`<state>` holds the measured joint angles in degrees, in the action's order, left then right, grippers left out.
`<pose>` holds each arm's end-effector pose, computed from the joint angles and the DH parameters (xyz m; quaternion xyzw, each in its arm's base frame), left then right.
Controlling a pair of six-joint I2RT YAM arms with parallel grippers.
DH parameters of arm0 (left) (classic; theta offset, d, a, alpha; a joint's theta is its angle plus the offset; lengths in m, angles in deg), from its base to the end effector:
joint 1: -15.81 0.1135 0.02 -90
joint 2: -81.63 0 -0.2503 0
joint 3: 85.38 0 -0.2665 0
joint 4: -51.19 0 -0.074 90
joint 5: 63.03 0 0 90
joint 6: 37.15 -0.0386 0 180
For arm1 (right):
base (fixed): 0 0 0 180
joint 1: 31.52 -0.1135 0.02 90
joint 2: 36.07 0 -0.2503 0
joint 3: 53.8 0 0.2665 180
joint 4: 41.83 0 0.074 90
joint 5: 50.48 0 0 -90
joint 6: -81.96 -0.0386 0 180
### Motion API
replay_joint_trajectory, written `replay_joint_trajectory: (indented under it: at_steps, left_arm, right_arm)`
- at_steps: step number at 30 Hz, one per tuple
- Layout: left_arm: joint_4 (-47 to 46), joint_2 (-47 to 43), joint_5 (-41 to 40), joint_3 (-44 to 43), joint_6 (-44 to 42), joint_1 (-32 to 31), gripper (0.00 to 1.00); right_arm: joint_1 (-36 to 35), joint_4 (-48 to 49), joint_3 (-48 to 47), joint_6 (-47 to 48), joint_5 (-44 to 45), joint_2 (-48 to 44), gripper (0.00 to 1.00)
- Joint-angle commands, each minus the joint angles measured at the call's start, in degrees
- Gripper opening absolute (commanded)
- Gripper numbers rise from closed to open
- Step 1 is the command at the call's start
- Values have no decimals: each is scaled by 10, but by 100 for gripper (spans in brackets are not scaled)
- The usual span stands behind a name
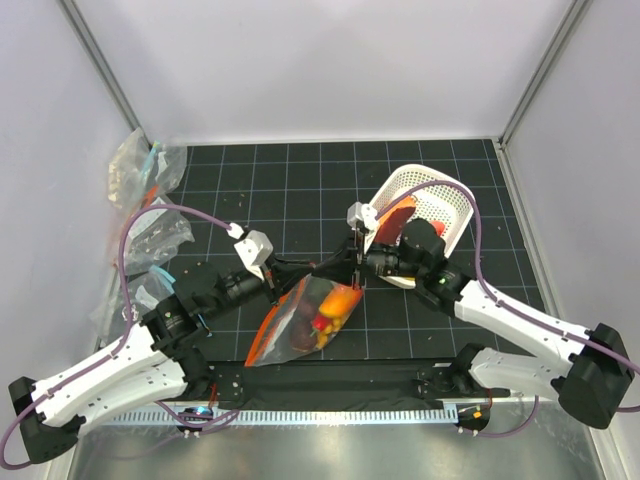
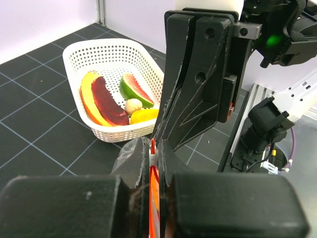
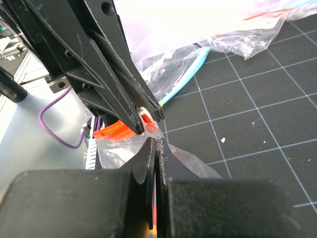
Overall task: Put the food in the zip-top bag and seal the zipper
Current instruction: Zip the zipper food storage bag at the center of the board.
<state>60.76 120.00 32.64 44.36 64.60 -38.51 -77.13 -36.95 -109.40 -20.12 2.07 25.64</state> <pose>0.1117 -0.1621 0.3283 0.2844 0.6317 -0.4214 0.5853 0.1728 0.2101 0.3033 -0.4102 0.5833 0.5206 0.4696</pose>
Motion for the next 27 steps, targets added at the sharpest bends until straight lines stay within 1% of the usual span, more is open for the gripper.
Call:
replay_joint_trajectory:
  at_steps: [1,10,15,21,27]
  left_arm:
    - [-2,2,-3,-8,6,-1,1]
    - [0,6,-2,-6,6,-2,2]
    - [0,13,2,-9,8,-1,2]
    - [0,21,11,-11,9,-2,1]
    - [0,21,16,-11,11,-1,3]
  right_arm:
    - [-2,42,-2,7,20,-32,1]
    - [-2,50,16,5,72,-68,1]
    - [-1,72,39,3,101,-92,1]
    - [1,74,48,3,141,-109,1]
    - [3,76,56,-3,176,-118,1]
